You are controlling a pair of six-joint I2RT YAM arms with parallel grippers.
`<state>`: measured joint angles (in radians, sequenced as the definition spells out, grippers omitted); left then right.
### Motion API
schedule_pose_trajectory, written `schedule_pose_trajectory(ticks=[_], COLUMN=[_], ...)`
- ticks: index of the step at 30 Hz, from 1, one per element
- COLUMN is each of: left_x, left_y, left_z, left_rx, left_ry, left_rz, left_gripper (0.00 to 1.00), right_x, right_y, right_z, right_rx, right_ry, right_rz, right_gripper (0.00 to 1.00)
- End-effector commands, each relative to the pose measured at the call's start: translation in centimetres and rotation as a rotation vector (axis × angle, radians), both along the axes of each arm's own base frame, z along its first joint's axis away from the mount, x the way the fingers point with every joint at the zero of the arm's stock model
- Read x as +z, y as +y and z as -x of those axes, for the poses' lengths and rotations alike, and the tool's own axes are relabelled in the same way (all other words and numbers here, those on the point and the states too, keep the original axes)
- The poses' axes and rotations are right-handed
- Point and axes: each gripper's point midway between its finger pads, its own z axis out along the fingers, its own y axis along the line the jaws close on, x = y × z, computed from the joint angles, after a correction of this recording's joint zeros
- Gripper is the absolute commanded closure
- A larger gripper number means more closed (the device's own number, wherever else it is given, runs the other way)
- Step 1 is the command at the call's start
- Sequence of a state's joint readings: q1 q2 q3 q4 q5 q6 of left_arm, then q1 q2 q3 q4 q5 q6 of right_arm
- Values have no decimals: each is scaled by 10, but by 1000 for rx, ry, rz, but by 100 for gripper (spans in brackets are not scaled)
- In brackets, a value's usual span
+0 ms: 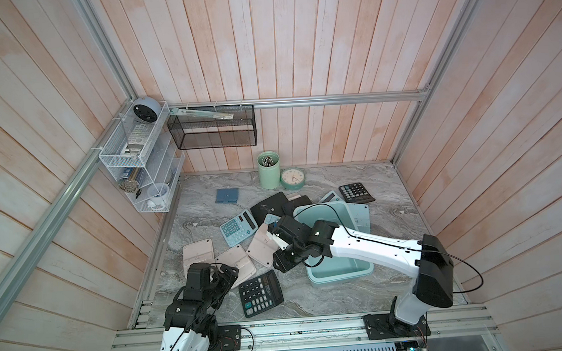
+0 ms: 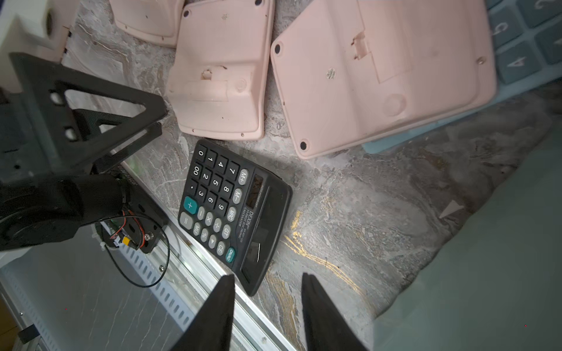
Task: Put the calculator in the storage box
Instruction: Pick up the calculator from the center of the board.
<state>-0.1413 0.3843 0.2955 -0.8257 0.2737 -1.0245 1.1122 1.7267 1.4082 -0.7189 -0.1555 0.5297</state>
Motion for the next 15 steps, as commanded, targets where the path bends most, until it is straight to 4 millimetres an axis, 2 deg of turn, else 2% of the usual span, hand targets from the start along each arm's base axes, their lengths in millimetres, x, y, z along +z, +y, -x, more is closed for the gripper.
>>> schedule_pose_trajectory(ticks=[1,9,15], left_x=[-5,-20,-26], left_y=[-12,-27,-34], left_z=[3,9,11], left_rx=[-45,-112,-129], left_ry=[2,37,44], left_rz=[55,113,146], left_gripper=[9,15,20], right_x=[-12,-57,-77], right_y=[5,5,7], right_z=[1,10,14], right_rx=[-26,-11,-14], right_ry=[38,145,189], right_rz=[59,211,225], right_gripper=[58,58,58])
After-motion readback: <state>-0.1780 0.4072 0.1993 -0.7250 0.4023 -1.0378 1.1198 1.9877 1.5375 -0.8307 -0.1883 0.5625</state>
